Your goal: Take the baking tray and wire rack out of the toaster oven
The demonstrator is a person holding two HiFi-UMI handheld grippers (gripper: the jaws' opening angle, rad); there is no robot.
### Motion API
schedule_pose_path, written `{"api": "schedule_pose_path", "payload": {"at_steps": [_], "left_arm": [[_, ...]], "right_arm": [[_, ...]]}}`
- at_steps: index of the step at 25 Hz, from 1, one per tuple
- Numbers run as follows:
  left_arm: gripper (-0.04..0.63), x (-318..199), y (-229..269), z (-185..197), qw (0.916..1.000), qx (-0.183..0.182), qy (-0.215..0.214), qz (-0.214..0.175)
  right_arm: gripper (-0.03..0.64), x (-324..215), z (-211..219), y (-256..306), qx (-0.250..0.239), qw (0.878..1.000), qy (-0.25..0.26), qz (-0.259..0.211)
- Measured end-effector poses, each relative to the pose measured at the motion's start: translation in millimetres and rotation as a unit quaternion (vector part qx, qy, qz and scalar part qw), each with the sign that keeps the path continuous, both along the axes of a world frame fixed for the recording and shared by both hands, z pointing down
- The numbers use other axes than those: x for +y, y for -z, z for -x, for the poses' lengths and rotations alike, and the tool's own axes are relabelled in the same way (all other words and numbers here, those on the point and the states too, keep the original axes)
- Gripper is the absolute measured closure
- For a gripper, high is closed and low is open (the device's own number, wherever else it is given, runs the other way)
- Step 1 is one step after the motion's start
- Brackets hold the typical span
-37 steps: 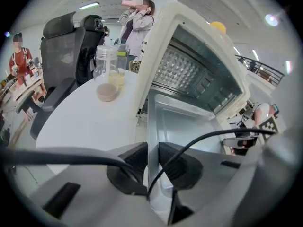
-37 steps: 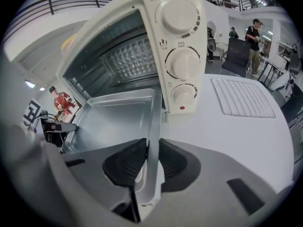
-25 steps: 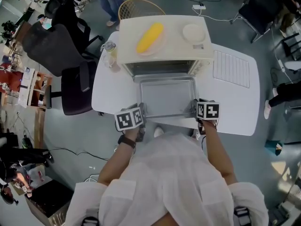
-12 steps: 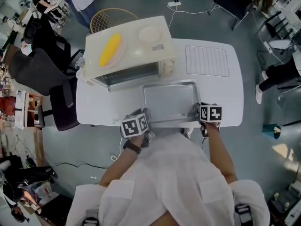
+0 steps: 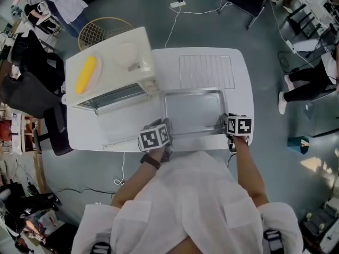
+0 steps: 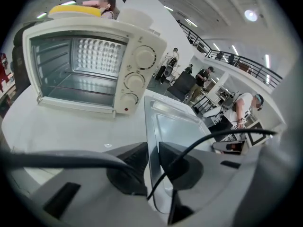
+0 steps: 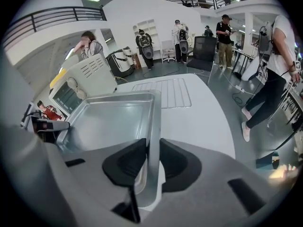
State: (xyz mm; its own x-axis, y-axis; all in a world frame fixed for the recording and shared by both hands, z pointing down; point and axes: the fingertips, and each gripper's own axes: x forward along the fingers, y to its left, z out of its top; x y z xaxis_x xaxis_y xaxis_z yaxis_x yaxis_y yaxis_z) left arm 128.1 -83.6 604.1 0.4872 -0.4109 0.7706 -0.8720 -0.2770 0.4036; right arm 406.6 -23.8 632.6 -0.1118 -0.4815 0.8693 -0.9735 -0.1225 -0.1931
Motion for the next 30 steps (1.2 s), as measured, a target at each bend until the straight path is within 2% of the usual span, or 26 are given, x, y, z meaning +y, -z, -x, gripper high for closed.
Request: {"api": "schedule_pose_path", "payload": {"at_steps": [8, 12, 18, 30], "left_arm": [[0.529, -33.9, -19.1, -77.7, 0.9999, -0.013, -0.008, 0.005], [0.528, -57.8, -33.1, -104.5, 0.9994, -0.026, -0.023, 0.007], [0.526, -86.2, -55.9, -122.7, 0.9981, -0.053, -0.030, 0.012], [0.522, -111.0, -91.1, -135.0, 0.9966, -0.071, -0.037, 0.020]], "right_arm": [[0.529, -24.9, -77.2, -7.9, 0.005, 1.000, -0.011, -0.015], [0.531, -45.5, -103.7, -15.6, 0.007, 1.000, -0.017, -0.025], [0.532, -75.4, -122.5, -31.8, 0.007, 0.999, -0.018, -0.028], [0.531, -98.1, -134.5, -66.2, 0.005, 1.000, -0.013, -0.018]]}}
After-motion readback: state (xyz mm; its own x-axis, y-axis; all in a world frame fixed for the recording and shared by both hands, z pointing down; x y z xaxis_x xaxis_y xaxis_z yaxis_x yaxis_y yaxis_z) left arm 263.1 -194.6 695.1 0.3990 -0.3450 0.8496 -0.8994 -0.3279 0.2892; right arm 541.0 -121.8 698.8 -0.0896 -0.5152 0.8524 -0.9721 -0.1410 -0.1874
